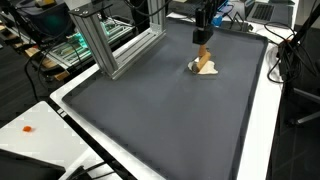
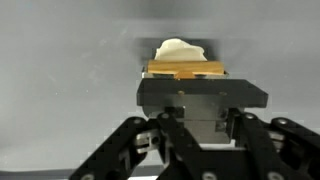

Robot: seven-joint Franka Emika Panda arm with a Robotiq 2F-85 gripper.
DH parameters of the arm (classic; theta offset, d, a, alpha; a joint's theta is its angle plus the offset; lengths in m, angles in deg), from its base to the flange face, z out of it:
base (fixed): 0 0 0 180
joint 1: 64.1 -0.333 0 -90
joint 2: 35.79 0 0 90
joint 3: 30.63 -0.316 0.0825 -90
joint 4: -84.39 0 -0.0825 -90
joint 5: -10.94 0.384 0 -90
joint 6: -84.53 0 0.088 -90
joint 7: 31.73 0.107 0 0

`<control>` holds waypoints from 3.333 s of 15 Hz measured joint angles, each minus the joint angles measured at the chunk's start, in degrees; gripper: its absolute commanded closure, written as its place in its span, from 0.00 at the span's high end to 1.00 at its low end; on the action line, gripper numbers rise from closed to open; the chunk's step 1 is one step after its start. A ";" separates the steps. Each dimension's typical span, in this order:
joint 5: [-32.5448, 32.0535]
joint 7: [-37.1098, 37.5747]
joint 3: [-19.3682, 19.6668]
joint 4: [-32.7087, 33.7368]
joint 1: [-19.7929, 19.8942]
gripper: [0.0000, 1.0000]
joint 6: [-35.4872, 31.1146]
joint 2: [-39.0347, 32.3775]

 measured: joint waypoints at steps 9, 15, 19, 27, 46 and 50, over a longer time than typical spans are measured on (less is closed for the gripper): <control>0.36 -0.29 0.04 0.23 0.14 0.23 5.17 0.59; 1.54 -0.92 0.75 0.25 1.06 0.23 9.47 0.99; 2.20 -2.00 1.41 -0.41 2.21 0.23 11.04 1.23; 6.09 -4.40 2.26 -2.08 4.50 0.23 14.74 6.10; 14.50 -6.51 0.29 -25.09 1.37 0.23 20.93 44.48; 14.69 -6.51 -1.22 -28.83 -0.66 0.23 21.15 50.62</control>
